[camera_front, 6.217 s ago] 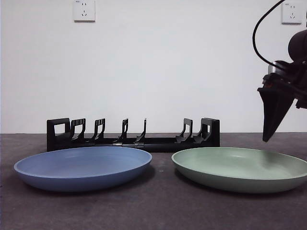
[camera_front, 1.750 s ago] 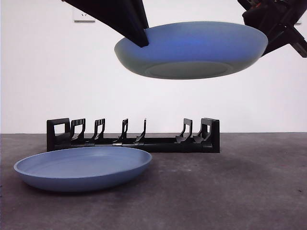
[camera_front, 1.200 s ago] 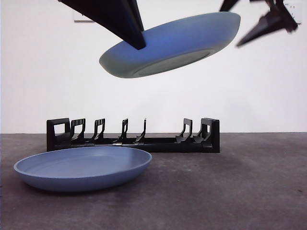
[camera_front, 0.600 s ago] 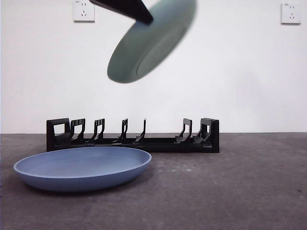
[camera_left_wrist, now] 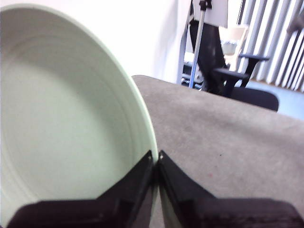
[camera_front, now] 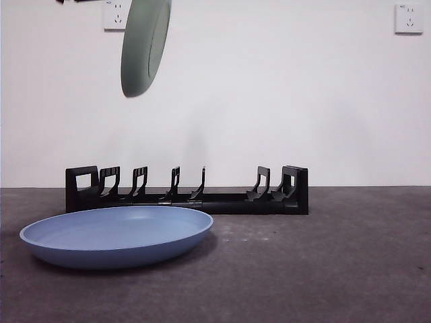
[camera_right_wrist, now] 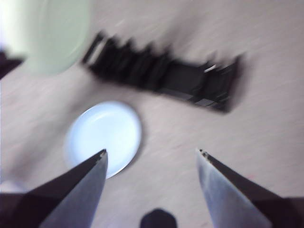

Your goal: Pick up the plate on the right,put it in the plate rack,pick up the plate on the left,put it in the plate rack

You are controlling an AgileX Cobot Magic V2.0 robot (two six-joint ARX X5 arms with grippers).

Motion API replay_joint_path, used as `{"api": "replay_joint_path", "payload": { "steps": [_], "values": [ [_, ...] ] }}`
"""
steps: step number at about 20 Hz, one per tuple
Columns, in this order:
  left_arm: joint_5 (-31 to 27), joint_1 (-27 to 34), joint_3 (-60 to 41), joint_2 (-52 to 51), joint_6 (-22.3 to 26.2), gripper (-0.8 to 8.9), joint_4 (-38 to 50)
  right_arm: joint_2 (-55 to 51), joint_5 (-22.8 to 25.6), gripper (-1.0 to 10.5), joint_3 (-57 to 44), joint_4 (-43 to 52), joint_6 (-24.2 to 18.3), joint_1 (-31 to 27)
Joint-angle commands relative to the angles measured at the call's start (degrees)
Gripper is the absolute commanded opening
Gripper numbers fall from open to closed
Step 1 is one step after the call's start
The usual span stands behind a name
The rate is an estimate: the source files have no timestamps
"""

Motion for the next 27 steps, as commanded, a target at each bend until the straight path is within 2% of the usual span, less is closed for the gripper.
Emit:
{"api": "replay_joint_path", "payload": {
  "steps": [1,7,14,27],
  "values": [
    [1.86,1.90,0.11,3.85,-4.09,-0.08,2.49,0.02,-2.32,3.2,-3.58,-0.17,-0.68,0.13],
    [1.95,5.44,0.11,11.65,-4.20,-0.08,6.64,0.02,-2.43,3.2,-15.50,0.96,-1.97,3.30],
    [4.46,6.54,0.11,18.56,-4.26,-0.08,9.31,0.02,-2.40,3.2,-28.44,10.91,1.11,8.59],
    [0.33,7.17,0.11,20.11,-1.11,-0.08,8.22,0.04,-0.52,3.2,-30.49,13.03,1.53,9.77]
  ]
}}
